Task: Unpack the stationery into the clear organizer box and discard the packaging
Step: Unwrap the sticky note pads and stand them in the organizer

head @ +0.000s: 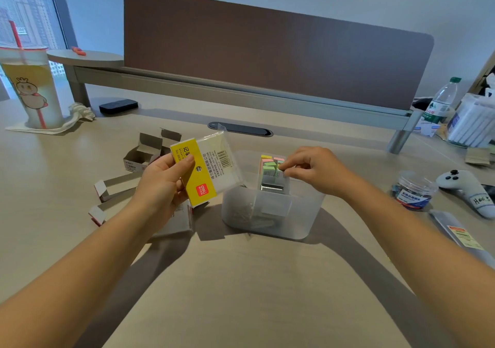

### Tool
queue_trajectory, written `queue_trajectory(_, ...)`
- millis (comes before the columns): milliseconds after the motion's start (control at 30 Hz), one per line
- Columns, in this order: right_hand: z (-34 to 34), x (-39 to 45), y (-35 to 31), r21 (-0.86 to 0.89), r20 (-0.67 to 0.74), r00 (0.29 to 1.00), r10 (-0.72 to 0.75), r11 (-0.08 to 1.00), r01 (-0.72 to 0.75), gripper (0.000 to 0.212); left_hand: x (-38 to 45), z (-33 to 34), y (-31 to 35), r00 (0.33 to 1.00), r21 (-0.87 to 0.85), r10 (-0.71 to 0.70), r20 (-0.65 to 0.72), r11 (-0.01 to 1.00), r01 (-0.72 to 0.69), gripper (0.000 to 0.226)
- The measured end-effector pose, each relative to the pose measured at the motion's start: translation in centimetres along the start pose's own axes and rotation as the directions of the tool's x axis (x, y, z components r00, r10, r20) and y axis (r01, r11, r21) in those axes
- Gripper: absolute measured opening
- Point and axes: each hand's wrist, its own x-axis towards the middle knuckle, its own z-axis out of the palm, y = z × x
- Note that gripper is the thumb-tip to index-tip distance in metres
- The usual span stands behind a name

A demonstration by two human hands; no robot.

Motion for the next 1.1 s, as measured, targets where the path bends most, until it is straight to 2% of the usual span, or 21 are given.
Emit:
queue_trajectory(167, 0.2, -2.7, -0.8, 0.070, -0.123, 0.992, 0.013, 0.998, -0.004, 0.033, -2.0, -0.2, 0.3, 1.000, 0.000, -0.009, 0.013, 1.000, 0.009, 0.015)
queue_trajectory(333, 1.8, -7.5, -2.2, -0.032, -0.267, 0.958, -0.099, 0.995, 0.094, 0.041, -5.1, -1.6, -0.3, 0.999, 0.072, -0.039, 0.018, 0.997, 0.038, 0.008)
queue_trajectory(433, 4.0, -11.1, -3.4, -0.083, -0.215, 0.957, -0.193, 0.980, 0.179, 0.048, -6.9, -2.6, -1.1, 0.999, 0.147, -0.032, -0.029, 0.989, 0.036, 0.027)
queue_trajectory(567, 6.6, -13.9, -4.1, -0.148, 0.022, 0.981, -0.194, 0.970, 0.195, 0.047, -8.1, -4.1, -2.0, 0.992, 0.384, 0.075, -0.101, 0.923, -0.030, 0.042)
queue_trajectory(667, 7.2, -14.2, -4.1, -0.128, 0.164, 0.983, -0.079, 0.987, 0.100, 0.049, -8.0, -4.5, -2.7, 0.975, 0.637, 0.191, -0.117, 0.768, -0.075, 0.047)
queue_trajectory(733, 7.3, -14.2, -4.3, -0.145, 0.175, 0.983, -0.058, 0.986, 0.084, 0.049, -8.2, -4.5, -2.9, 0.946, 0.813, 0.308, -0.102, 0.574, -0.099, 0.050)
queue_trajectory(800, 7.4, -14.2, -4.4, -0.158, 0.179, 0.983, -0.047, 0.984, 0.076, 0.049, -8.9, -4.5, -2.7, 0.903, 0.901, 0.429, -0.010, 0.396, -0.178, 0.050)
queue_trajectory(833, 7.4, -14.3, -4.4, -0.157, 0.178, 0.983, -0.043, 0.985, 0.072, 0.049, -9.4, -4.3, -2.6, 0.900, 0.904, 0.428, 0.083, 0.348, -0.249, 0.048)
queue_trajectory(900, 7.4, -14.3, -4.4, -0.149, 0.169, 0.985, -0.042, 0.987, 0.067, 0.048, -10.7, -4.0, -2.7, 0.897, 0.890, 0.295, 0.329, 0.221, -0.399, 0.045)
queue_trajectory(967, 7.5, -14.3, -4.4, -0.137, 0.161, 0.986, -0.044, 0.988, 0.067, 0.048, -11.1, -4.1, -3.1, 0.869, 0.873, 0.093, 0.485, 0.008, -0.488, 0.049)
queue_trajectory(1033, 7.5, -14.2, -4.3, -0.132, 0.155, 0.987, -0.043, 0.989, 0.063, 0.048, -10.3, -4.4, -3.2, 0.874, 0.866, -0.032, 0.484, -0.125, -0.484, 0.055)
queue_trajectory(1100, 7.5, -14.2, -4.2, -0.126, 0.149, 0.988, -0.045, 0.990, 0.064, 0.047, -8.7, -4.6, -3.3, 0.900, 0.879, -0.072, 0.430, -0.194, -0.435, 0.058)
